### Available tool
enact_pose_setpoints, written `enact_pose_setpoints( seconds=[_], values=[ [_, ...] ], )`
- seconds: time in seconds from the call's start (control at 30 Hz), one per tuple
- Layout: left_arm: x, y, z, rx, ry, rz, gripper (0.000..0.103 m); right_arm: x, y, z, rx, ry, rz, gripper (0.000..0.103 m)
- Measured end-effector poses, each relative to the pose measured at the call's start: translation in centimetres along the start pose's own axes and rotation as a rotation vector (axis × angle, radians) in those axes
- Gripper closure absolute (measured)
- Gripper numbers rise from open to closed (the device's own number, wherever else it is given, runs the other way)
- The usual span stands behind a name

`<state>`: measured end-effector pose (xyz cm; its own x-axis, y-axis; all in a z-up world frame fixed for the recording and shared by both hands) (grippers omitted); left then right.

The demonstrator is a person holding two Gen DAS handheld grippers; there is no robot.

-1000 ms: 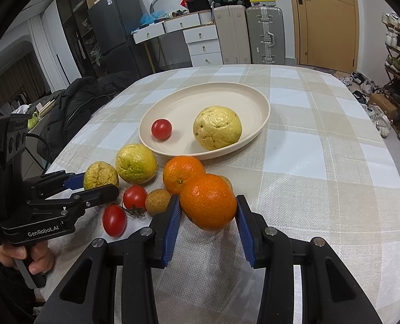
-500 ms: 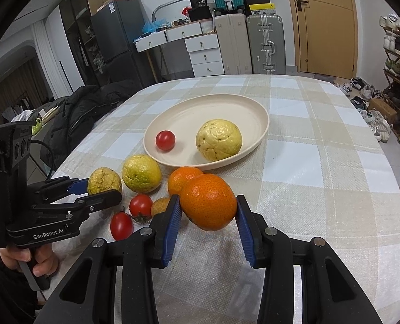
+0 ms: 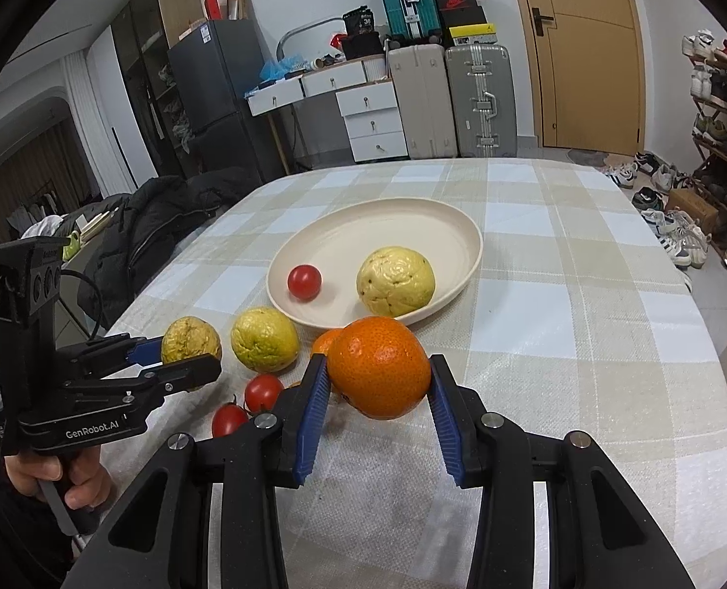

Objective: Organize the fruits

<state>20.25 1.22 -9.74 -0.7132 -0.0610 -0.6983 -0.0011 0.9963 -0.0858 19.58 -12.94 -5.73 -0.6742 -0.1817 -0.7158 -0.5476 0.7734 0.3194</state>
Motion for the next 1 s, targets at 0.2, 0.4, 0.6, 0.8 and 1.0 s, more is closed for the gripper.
enact_pose_setpoints(
  seconds=[0.2,0.4,0.6,0.8,1.0],
  values=[
    [-0.9,0.9,-1.1,-0.015,-0.036,-0.018,0.059,-0.5,0.1,-0.5,-0.005,-0.026,-0.004,0.062],
    [-1.9,1.8,-2.1,-0.028,-0.070,-0.031,0.059,-1.1,0.4,-0.7,-0.005,-0.040,-0.018,0.062],
    [-2.7,2.1,-2.5,-0.034,-0.090,-0.038,0.059,-2.0,0.6,-0.9,-0.006,-0.058,-0.031,0.062],
    [-3.6,2.0,-2.3,-0.029,-0.099,-0.042,0.059,-2.4,1.0,-0.6,-0.019,-0.048,-0.053,0.062],
    [-4.8,1.6,-2.1,-0.025,-0.112,-0.037,0.059,-2.9,1.1,0.1,-0.028,-0.039,-0.058,0.062]
  ],
)
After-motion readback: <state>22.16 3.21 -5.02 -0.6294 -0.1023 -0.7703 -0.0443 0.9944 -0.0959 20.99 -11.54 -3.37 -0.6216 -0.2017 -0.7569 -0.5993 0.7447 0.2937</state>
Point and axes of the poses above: each gripper's, at about its wrist camera, not at the fingertips, and z roughly the way its jaws point, y to its left, x to its underside, the point moved 10 cm from there along z, roughly the way its jaws point, and after that the axes turned 8 degrees about -x, right-handed, at the moved point
